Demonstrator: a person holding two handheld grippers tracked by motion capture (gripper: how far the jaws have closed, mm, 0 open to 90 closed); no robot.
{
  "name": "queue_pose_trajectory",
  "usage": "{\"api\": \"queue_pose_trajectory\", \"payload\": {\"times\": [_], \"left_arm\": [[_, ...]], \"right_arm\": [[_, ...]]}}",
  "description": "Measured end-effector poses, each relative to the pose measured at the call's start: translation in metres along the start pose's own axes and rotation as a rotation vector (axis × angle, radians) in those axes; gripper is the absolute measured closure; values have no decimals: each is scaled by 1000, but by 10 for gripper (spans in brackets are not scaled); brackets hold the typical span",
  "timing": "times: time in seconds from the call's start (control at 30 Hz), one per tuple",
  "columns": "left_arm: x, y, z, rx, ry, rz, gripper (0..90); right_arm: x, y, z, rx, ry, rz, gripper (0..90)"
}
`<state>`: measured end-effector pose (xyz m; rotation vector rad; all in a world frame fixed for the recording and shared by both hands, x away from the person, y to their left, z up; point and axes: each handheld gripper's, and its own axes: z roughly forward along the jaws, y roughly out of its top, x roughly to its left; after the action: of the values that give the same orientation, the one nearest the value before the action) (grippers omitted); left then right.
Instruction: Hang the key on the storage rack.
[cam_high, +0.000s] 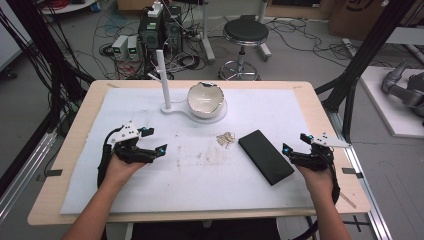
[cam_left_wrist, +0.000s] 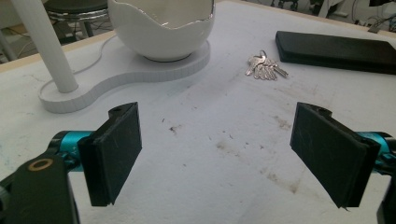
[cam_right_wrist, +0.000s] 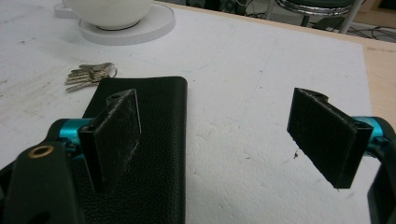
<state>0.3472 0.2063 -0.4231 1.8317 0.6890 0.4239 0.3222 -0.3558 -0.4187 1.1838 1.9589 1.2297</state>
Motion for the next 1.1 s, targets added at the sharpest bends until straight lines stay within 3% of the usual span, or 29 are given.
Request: {"api": "queue_pose_trajectory", "payload": {"times": [0.33, 0.5, 0.6, 0.77, 1.1], "left_arm": [[-4, 4, 12, 18, -2, -20, 162], [-9, 11, 25, 20, -57, -15, 162], [-13, 15, 35, 6, -97, -32, 163], [-19, 26, 54, 35, -146, -28, 163], [-46, 54, 115, 86, -266, 42, 165]], "right_arm": [[-1, -3, -1, 12, 5, 7, 174], [1, -5, -10, 9, -11, -6, 175], [1, -7, -15, 11, -23, 8, 175], [-2, -10, -19, 12, -25, 27, 175], [-2, -10, -19, 13, -20, 24, 175]]}}
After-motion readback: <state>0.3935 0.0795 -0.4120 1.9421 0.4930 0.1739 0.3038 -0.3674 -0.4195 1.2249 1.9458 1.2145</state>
